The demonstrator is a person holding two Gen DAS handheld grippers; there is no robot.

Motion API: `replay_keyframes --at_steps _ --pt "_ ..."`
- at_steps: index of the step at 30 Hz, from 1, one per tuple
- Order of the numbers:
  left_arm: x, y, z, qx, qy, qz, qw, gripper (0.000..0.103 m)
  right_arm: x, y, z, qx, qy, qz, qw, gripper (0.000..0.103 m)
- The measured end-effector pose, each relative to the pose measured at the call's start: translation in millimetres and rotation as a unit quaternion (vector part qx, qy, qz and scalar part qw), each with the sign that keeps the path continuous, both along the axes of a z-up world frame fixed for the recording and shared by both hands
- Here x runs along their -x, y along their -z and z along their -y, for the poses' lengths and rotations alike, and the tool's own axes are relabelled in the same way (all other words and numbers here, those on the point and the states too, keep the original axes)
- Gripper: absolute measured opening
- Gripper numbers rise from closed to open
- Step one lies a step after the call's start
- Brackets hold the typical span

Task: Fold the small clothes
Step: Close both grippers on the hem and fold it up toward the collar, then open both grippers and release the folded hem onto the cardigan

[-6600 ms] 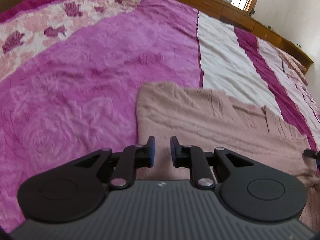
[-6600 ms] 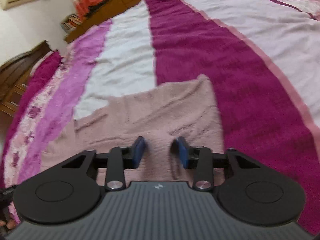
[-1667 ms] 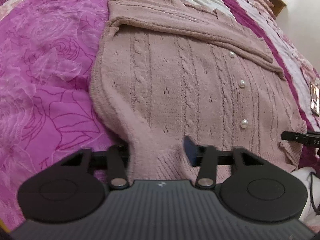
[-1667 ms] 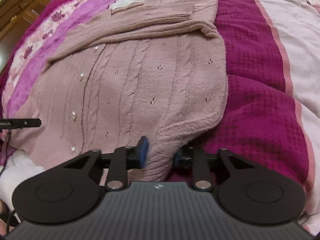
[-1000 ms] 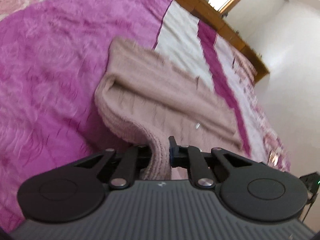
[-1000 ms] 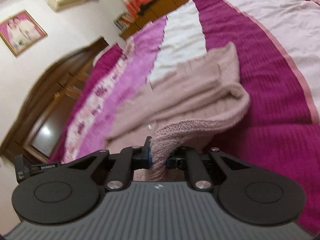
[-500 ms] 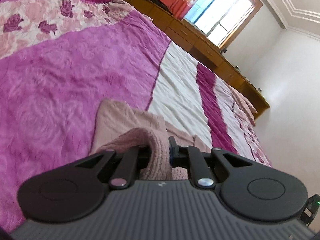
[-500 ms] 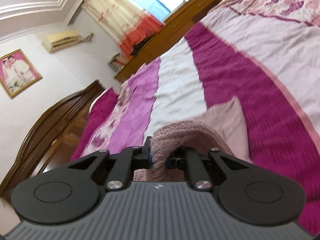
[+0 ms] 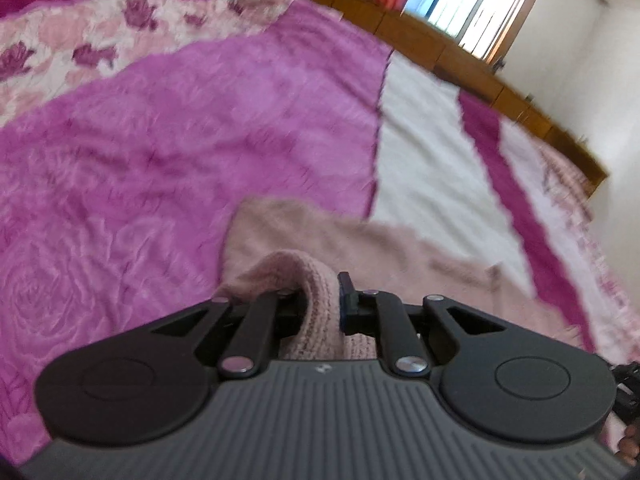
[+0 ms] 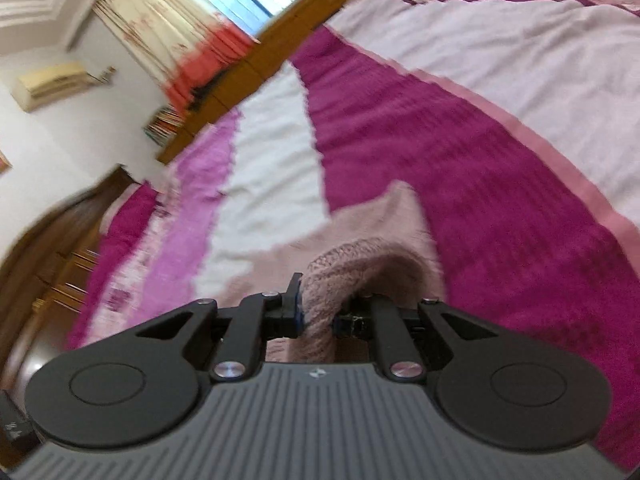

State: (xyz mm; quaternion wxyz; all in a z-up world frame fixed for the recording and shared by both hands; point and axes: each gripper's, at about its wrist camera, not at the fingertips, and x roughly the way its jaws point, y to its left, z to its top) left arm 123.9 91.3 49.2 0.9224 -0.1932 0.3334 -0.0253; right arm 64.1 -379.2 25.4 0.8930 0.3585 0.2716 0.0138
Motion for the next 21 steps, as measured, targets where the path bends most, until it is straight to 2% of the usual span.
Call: replay_keyframes --at_steps 3,5,7,8,10,16,18,21 --pt "-2.1 19.5 -3.9 -0.02 -0.006 -0.026 0.9994 0.015 -1.7 14.5 -1.0 0.033 0.001 -0.018 0.999 0.018" --pt "1.1 23.0 -8.3 -0.013 -0.005 -0.02 0.9997 0.015 0.6 18.6 -2.0 0.046 -0.004 -0.012 0.999 0.019" --pt "0.8 22.5 -11.9 -0.005 -0.007 -0.024 0.9997 0.015 0.5 17.2 -4.7 0.062 -0.005 -0.013 0.998 0.026" --pt "0.5 21.6 -11.8 -0.003 -0.007 -0.026 0.9996 0.015 0.8 15.2 -6.9 0.072 -0.004 -0.015 0.997 0.03" --pt "1.1 19.0 -12.8 -0.003 -0.003 -0.031 0.9995 0.016 5.3 8.7 -12.2 0.096 0.002 -0.018 0.995 0.044" --pt "18.5 9.4 -10.8 -0.009 0.012 -0.037 0.9992 0.022 26.6 -12.3 -30.5 0.153 0.012 -0.013 0.988 0.063" --pt "25.8 5.7 -12.1 -0.011 0.012 -0.038 0.9992 0.028 35.1 -19.1 -35.9 0.171 0.019 -0.012 0.985 0.066" --pt "37.5 -0.2 -13.5 -0.012 0.008 -0.036 0.9992 0.031 49.8 -29.3 -44.0 0.189 0.038 -0.005 0.981 0.067"
